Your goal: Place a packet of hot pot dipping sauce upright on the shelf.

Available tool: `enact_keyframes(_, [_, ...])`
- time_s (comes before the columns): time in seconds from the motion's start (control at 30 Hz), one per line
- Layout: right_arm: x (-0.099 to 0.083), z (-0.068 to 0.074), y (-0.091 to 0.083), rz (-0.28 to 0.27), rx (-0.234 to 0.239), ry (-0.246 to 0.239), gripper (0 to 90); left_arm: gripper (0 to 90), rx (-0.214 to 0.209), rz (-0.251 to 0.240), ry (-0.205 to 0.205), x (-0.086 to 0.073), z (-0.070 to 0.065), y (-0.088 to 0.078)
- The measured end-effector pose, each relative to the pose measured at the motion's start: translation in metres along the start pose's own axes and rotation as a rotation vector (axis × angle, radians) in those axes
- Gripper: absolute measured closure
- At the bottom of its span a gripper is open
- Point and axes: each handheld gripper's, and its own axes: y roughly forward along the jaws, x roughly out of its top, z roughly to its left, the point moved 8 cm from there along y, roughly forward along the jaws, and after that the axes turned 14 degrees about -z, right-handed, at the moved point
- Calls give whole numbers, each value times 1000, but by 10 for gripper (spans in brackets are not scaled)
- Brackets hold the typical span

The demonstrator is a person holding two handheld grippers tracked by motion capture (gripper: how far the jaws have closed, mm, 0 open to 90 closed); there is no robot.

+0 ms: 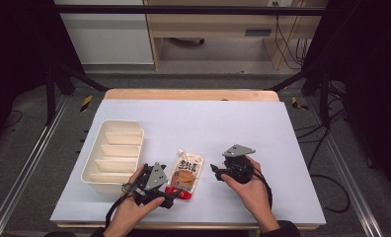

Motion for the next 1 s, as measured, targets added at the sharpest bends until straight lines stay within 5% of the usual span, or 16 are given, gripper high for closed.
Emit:
enact_keyframes(0.2, [5, 7, 4, -9, 18, 6, 395, 71, 4, 0, -6, -1, 0, 0])
enact_keyframes(0.43, [29, 15, -2, -87, 41, -31, 464, 73, 10, -7, -6, -1, -2, -5])
enact_keyframes(0.53, [44, 9, -1, -120, 19, -41, 561, 78, -1, -30, -71, 0, 0, -14])
enact_keyframes(0.83, [47, 11, 34, -65, 83, -46, 603, 88, 47, -37, -117, -7, 3, -24])
enact_keyframes(1.0, [37, 25, 57, -20, 138, -41, 580, 89, 41, -33, -92, -6, -1, -21])
